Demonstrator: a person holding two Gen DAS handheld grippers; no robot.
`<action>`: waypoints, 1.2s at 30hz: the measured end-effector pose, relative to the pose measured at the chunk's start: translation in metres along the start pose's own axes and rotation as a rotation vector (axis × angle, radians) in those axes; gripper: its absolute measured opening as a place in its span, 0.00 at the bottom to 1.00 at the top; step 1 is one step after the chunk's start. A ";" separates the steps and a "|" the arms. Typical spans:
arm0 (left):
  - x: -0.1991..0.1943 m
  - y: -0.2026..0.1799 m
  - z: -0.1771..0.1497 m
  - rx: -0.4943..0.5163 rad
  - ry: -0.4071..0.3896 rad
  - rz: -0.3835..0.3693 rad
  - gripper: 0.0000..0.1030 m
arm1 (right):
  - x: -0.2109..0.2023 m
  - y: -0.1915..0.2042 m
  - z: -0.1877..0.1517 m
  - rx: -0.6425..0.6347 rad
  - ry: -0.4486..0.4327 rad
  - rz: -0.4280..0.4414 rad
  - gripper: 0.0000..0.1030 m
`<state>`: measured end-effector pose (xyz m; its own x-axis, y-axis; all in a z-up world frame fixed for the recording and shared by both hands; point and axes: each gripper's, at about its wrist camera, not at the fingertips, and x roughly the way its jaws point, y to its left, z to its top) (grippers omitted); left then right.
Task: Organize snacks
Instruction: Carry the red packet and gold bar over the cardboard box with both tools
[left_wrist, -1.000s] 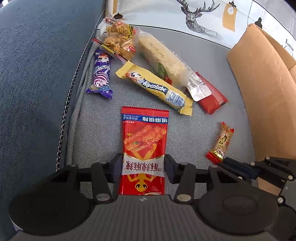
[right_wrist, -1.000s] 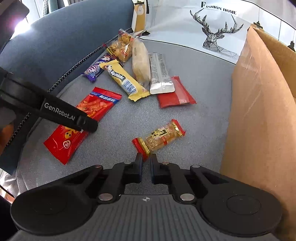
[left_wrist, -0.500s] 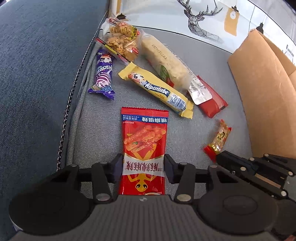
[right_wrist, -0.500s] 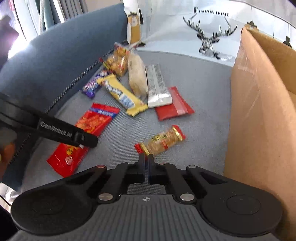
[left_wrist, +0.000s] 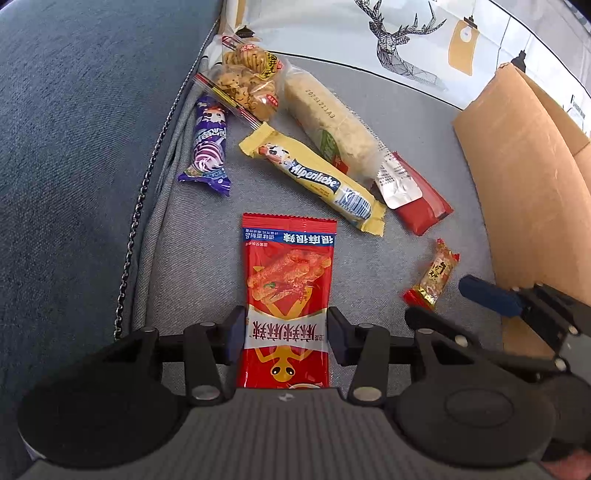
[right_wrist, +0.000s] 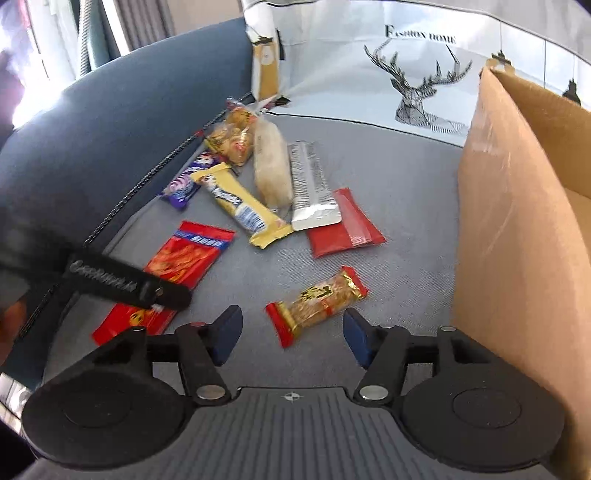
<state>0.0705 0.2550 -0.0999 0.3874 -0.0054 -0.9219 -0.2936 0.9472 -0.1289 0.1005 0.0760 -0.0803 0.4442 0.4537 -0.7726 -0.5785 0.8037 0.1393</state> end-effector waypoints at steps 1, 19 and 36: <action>0.000 0.000 0.000 -0.003 0.000 -0.002 0.49 | 0.004 -0.001 0.001 0.007 0.001 -0.008 0.61; -0.007 0.005 -0.003 -0.034 -0.021 -0.024 0.49 | 0.003 0.010 -0.002 -0.072 -0.087 -0.019 0.17; -0.061 -0.026 -0.006 -0.099 -0.244 -0.126 0.48 | -0.126 -0.025 0.032 -0.084 -0.315 0.019 0.17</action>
<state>0.0488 0.2292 -0.0424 0.6217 -0.0324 -0.7826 -0.3089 0.9080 -0.2830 0.0805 0.0113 0.0339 0.6151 0.5753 -0.5392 -0.6371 0.7655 0.0900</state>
